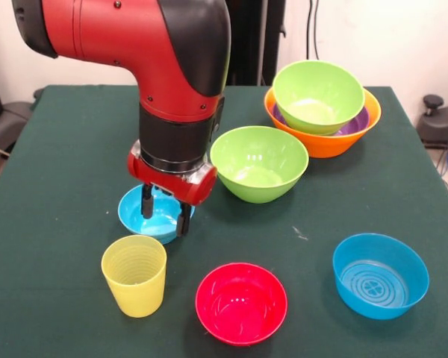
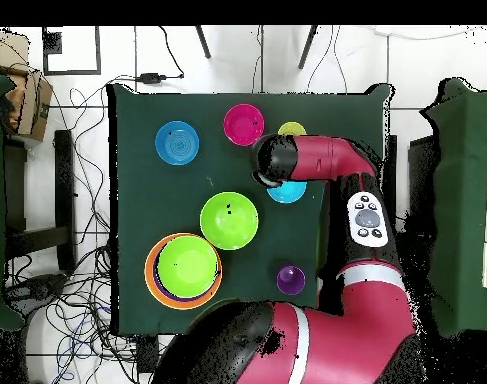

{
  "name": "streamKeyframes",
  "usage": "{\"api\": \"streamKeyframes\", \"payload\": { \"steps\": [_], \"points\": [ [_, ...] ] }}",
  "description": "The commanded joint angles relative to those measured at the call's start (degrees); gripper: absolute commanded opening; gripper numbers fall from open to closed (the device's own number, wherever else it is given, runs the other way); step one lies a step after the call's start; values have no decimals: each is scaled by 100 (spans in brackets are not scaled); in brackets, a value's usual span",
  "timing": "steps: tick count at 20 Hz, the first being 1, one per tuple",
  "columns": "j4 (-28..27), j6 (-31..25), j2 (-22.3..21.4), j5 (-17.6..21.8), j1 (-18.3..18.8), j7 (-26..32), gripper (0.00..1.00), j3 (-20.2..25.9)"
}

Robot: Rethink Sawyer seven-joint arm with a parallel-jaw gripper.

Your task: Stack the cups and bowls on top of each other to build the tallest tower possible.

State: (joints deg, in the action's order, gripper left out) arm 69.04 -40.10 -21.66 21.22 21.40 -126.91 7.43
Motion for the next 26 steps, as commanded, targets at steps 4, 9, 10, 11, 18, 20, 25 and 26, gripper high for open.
{"api": "streamKeyframes", "payload": {
  "steps": [4, 9, 10, 11, 18, 20, 25, 26],
  "points": [
    [395, 402, 393, 40, 98, 22, 100, 233],
    [457, 461, 379, 43, 60, -64, 100, 184],
    [476, 466, 370, 39, 54, -79, 100, 175],
    [461, 453, 380, 33, 51, -80, 100, 174],
    [441, 518, 440, 28, 21, -129, 100, 137],
    [415, 551, 478, 35, 14, -141, 100, 127],
    [383, 736, 616, 83, 1, -195, 100, 104],
    [373, 768, 644, 90, 2, -204, 100, 100]
  ]
}}
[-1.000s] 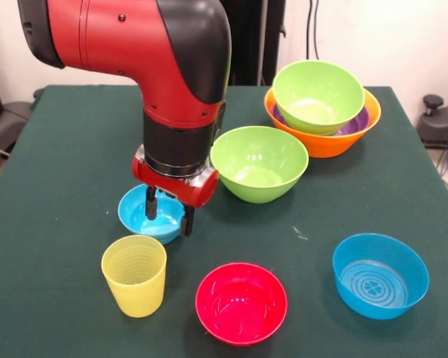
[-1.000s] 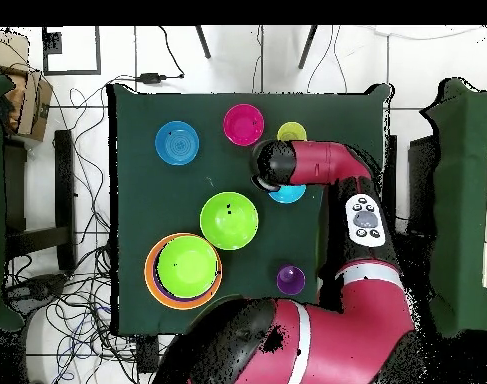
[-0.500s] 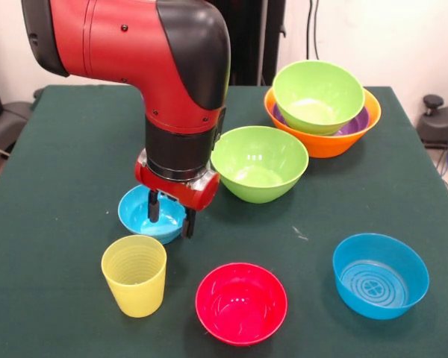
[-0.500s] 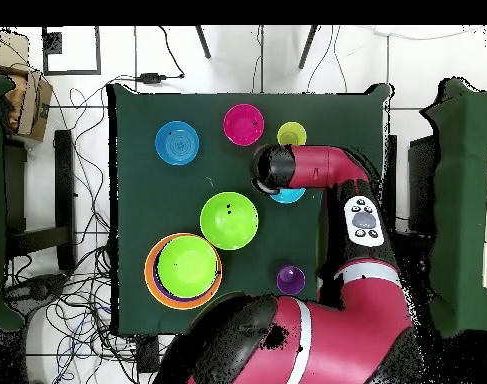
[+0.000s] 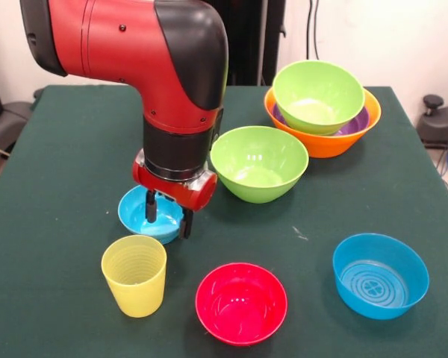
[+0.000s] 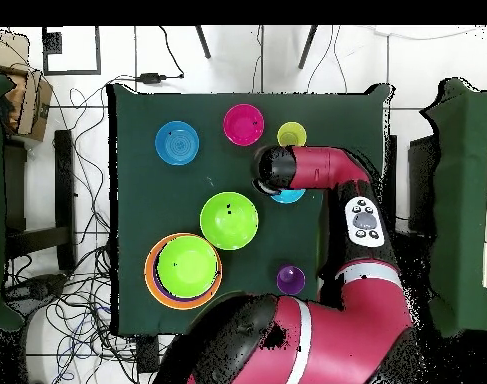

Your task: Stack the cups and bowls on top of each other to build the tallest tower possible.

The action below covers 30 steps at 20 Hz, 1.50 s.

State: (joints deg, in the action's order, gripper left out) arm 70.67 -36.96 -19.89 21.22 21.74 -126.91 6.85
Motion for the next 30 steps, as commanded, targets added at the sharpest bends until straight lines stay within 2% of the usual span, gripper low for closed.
{"api": "streamKeyframes", "payload": {
  "steps": [1, 15, 20, 21, 24, 26, 30],
  "points": [
    [150, 466, 522, 91, -45, -210, 100, 155],
    [-98, 770, 888, 95, 9, -115, 100, 161],
    [-71, 817, 878, 102, -40, -151, 100, 136],
    [-64, 962, 877, 113, -73, -280, 0, 80],
    [-144, 904, 881, 124, -168, -390, 0, -39],
    [-262, 466, 865, 93, -196, -151, 0, -20],
    [-86, 348, 663, -53, -162, -110, 0, 29]
  ]
}}
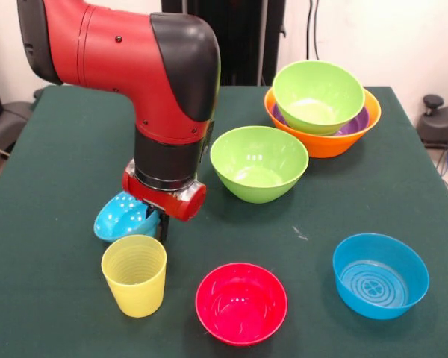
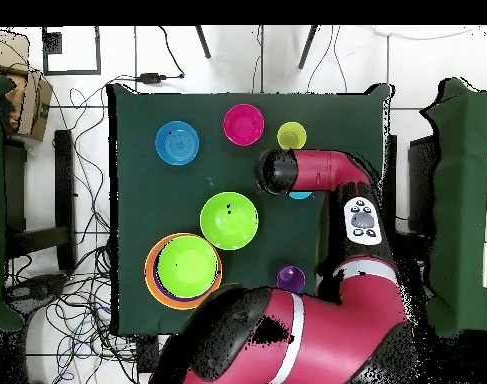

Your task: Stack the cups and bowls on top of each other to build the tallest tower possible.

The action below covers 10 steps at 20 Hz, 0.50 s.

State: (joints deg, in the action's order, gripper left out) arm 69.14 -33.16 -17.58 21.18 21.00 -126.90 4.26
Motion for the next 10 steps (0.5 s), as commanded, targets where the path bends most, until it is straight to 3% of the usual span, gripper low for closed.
{"api": "streamKeyframes", "payload": {
  "steps": [1, 4, 7, 10],
  "points": [
    [139, -88, 332, -82, -93, -110, 0, 285],
    [415, -424, -154, -259, -60, -8, 0, 356],
    [614, -1217, -812, -514, -138, 115, 0, 323],
    [706, -1783, -1178, -703, -228, 121, 0, 260]
  ]
}}
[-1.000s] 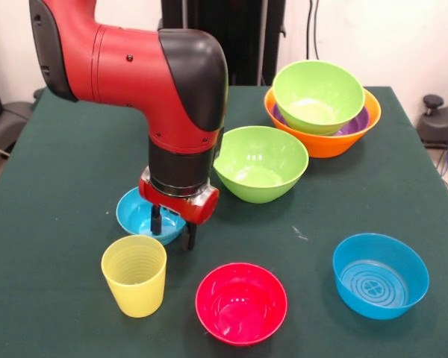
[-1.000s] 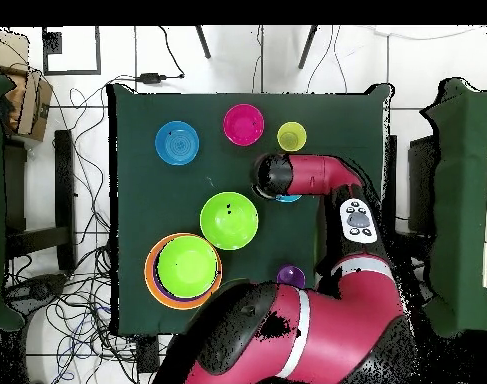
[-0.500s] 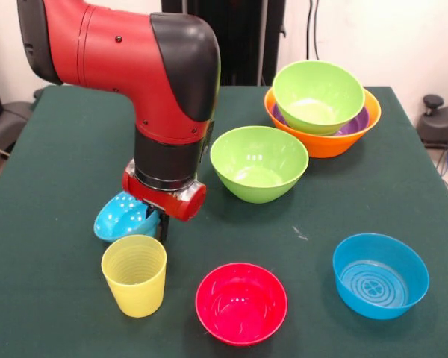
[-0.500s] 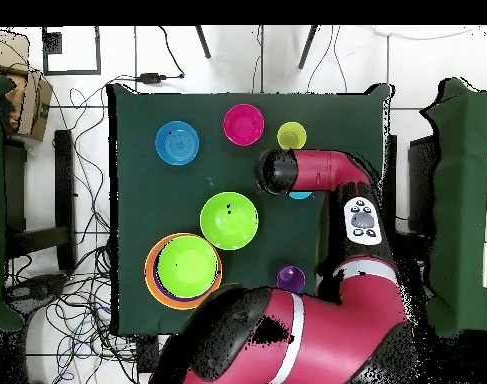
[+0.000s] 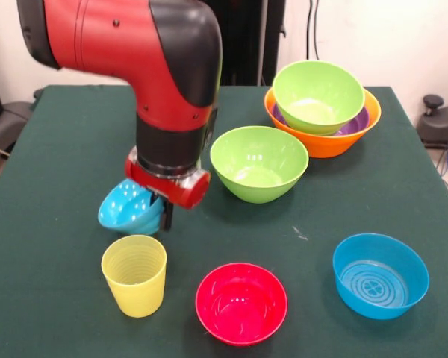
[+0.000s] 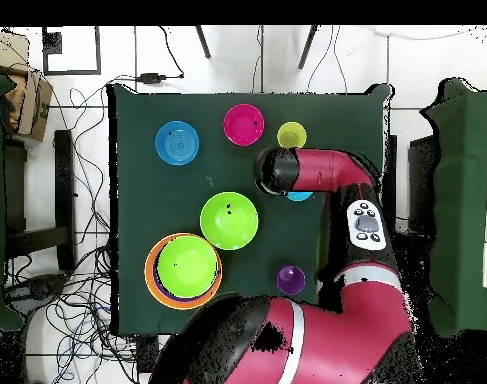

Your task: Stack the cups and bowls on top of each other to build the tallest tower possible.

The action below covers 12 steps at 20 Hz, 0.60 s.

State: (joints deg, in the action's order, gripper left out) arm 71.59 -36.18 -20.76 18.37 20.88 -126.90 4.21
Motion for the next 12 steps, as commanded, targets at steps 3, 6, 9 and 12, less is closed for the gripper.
{"api": "streamKeyframes", "payload": {
  "steps": [3, 6, 9, 12],
  "points": [
    [543, -1769, -1067, -512, -294, 68, 0, 201],
    [590, -1900, -1165, -567, -329, 57, 0, 190],
    [643, -1962, -1227, -591, -361, 24, 0, 189],
    [724, -2059, -1355, -627, -541, -213, 0, 97]
  ]
}}
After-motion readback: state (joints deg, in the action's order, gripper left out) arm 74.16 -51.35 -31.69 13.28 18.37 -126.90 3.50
